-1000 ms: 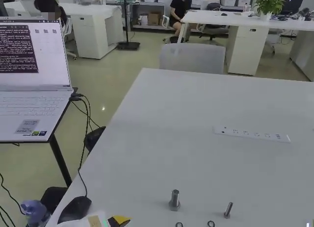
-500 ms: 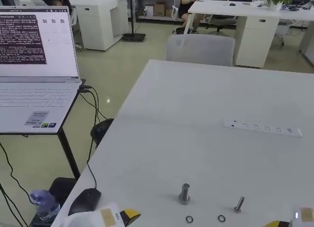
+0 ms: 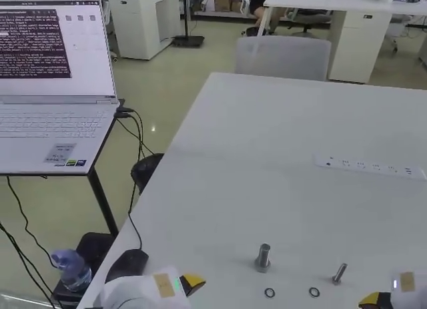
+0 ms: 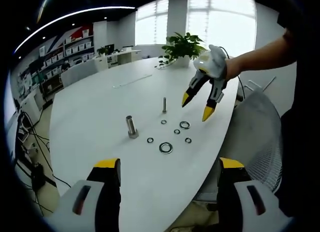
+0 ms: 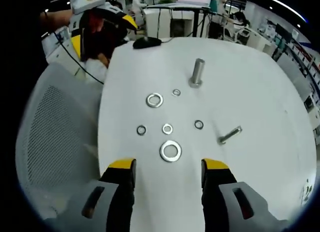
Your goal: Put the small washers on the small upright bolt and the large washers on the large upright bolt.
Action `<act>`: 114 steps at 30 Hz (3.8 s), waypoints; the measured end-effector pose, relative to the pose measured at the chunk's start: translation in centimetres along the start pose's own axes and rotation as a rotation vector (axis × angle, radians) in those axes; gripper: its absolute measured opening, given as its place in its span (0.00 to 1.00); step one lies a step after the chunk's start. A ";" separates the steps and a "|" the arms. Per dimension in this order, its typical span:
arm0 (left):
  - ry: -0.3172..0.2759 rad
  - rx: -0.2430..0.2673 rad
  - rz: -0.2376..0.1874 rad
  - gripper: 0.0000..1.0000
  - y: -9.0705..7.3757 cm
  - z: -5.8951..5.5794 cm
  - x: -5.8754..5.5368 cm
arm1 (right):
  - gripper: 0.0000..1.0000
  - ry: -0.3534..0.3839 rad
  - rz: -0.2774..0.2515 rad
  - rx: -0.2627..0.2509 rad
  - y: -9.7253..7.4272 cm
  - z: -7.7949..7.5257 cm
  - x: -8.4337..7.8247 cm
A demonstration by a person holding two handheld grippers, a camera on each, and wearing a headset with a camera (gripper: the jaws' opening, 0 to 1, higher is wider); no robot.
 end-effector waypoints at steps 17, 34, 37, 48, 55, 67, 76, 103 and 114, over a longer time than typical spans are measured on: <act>0.069 -0.021 0.034 0.79 0.5 0.2 -0.3 | 0.47 -0.105 0.083 0.077 2.9 -0.5 0.3; 0.143 0.001 0.124 0.77 0.9 0.6 -2.1 | 0.42 -0.156 0.137 0.104 3.9 -0.5 0.1; 0.145 0.002 0.133 0.77 0.7 0.7 -2.2 | 0.41 -0.166 0.149 0.103 4.0 -0.6 0.2; 0.128 0.016 0.138 0.75 0.5 1.4 -2.3 | 0.30 -0.181 0.177 0.120 4.3 -0.8 0.5; 0.117 0.020 0.134 0.74 0.3 1.5 -2.3 | 0.27 -0.196 0.187 0.125 4.4 -0.6 0.6; 0.101 0.009 0.137 0.70 0.3 1.4 -2.5 | 0.26 -0.254 0.237 0.168 4.5 -0.9 0.8; 0.098 -0.004 0.140 0.68 0.3 1.0 -2.5 | 0.27 -0.285 0.243 0.201 4.5 -0.9 0.8; 0.091 -0.024 0.124 0.65 0.8 0.6 -2.2 | 0.22 -0.365 0.278 0.210 4.6 -0.7 1.3; 0.087 -0.028 0.123 0.64 0.7 0.5 -1.9 | 0.22 -0.229 0.223 0.165 4.5 -0.7 1.0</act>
Point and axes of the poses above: the centre of the closed fingertips' face, and the gripper's own axes: y roughly forward along the fingers, z roughly to its left, x roughly out of its top, the point moved 9 cm from there along -y, roughly backward along the fingers, and after that the axes turned 10 degrees about -z, right-handed, at the moved point
